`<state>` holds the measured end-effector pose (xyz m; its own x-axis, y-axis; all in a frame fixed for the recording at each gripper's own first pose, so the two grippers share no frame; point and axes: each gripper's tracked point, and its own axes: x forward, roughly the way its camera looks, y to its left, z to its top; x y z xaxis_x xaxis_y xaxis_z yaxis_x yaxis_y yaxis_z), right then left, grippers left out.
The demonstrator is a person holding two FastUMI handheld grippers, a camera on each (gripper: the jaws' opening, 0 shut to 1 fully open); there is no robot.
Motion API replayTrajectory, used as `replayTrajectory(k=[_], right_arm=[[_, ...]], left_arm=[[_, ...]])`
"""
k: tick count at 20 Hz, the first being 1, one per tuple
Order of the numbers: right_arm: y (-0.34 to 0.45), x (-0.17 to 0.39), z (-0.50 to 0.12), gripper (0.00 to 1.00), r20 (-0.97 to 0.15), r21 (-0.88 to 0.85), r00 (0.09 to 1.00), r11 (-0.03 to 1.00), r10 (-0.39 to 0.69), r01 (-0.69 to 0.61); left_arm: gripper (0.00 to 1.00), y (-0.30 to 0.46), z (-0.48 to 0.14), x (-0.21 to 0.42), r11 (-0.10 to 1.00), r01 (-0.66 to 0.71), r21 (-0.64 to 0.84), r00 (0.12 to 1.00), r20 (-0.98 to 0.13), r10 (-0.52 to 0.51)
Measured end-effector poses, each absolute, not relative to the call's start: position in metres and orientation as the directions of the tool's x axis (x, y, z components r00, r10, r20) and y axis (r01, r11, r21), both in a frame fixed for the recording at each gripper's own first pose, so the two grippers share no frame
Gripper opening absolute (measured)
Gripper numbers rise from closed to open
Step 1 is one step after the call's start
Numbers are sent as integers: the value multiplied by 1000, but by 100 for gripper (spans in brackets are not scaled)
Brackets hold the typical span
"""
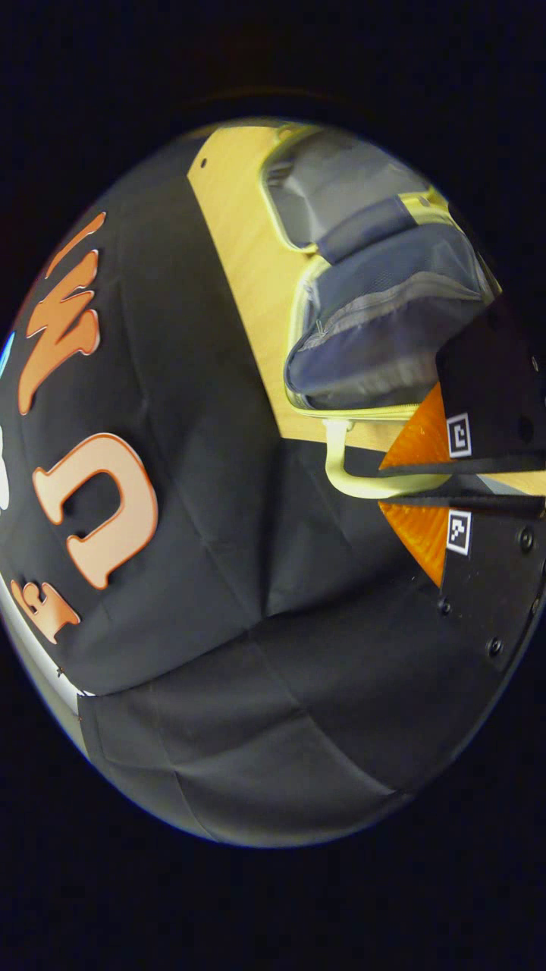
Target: First open the suitcase, pack the skin care products into it, and then close the suitcase.
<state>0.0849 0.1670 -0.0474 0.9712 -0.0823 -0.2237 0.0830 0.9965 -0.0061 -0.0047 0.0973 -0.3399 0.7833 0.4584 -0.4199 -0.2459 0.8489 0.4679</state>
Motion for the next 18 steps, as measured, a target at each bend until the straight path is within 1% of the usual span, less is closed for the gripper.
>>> replayTrajectory(k=[1,2,3,4,5,7,8,9,10,11,12,14,18], right_arm=[[162,83,-48,95,-226,-8,970,996,-90,90],[159,83,-47,96,-224,-13,970,995,-95,95],[155,82,-46,95,-221,-19,970,995,-99,97],[152,82,-47,96,-219,-27,970,995,-102,98],[149,81,-47,96,-218,-29,971,995,-101,97],[143,80,-47,96,-220,-18,970,995,-99,97],[139,80,-48,96,-219,-11,971,995,-99,99],[134,80,-48,95,-216,-8,971,995,-100,100],[131,80,-48,95,-215,-9,972,995,-99,99],[125,79,-47,95,-214,-13,972,995,-98,98],[121,77,-48,95,-212,-16,973,995,-95,94],[108,75,-49,96,-207,-27,974,996,-94,91],[84,66,-54,95,-208,-30,974,996,-89,84]], left_arm=[[14,99,-343,-5,832,-245,497,779,-409,474],[20,93,-340,-3,832,-230,505,790,-403,463],[20,91,-340,-3,832,-226,506,795,-397,458],[26,84,-339,-1,841,-220,494,800,-402,445],[27,76,-339,3,848,-220,482,809,-397,435],[43,42,-334,11,874,-199,443,837,-386,387],[61,25,-329,13,880,-192,434,848,-378,371],[66,4,-324,16,891,-168,421,860,-379,342],[66,-19,-322,20,906,-136,402,873,-383,301],[81,-45,-323,22,924,-90,373,885,-396,246],[87,-70,-319,24,935,-57,350,895,-397,203],[96,-114,-313,27,945,-1,328,908,-395,138],[98,-207,-316,27,958,103,269,915,-404,15]])
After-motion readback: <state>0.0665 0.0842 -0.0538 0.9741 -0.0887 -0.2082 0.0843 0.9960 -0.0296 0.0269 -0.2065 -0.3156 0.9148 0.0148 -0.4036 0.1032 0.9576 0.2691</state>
